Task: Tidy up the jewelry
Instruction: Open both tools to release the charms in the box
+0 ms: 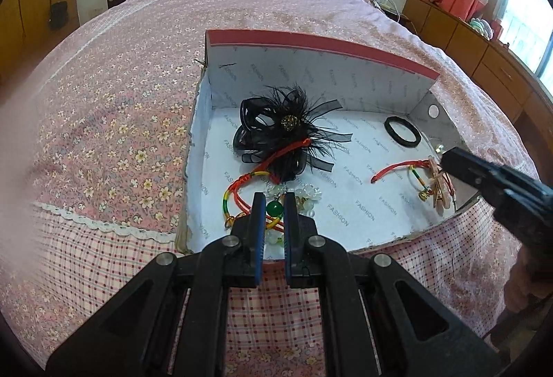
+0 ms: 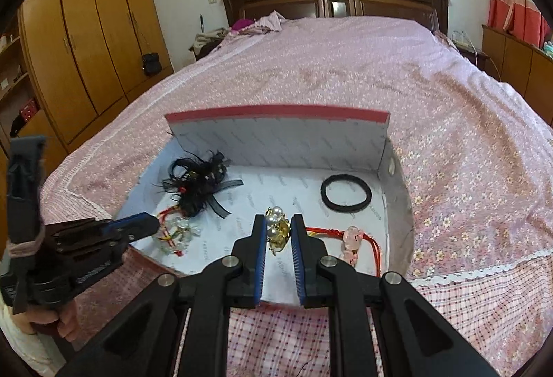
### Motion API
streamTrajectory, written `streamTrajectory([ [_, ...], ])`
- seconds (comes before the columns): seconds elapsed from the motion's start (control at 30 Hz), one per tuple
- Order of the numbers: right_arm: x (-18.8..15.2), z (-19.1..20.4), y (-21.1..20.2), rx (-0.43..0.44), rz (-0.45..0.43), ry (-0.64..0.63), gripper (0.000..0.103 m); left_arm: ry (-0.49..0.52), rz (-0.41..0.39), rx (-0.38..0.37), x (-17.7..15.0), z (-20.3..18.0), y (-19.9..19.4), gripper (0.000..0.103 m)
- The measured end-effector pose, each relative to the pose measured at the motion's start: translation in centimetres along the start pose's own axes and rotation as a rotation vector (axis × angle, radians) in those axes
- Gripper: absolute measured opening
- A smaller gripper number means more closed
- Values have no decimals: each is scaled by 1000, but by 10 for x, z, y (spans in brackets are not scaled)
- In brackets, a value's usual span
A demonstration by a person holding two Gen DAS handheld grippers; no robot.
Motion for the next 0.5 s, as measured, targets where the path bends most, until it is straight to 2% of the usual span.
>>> streamTrajectory([
  [0.37,-16,-13,24,-35,64,18,16,-2,5,4,1,-1,2,1],
  [0.5,-17,-12,25,-23,67,25,17,-2,14,14,0,-2,3,2],
])
Point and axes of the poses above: each gripper's, at about its wrist camera, not at the fingertips, and y roughly the way its jaws point, z to its left, x to its top, the point moved 9 cm from there along y, roughly the way its jaws point, and after that the axes turned 3 degrees about y, right-handed, at the moved point
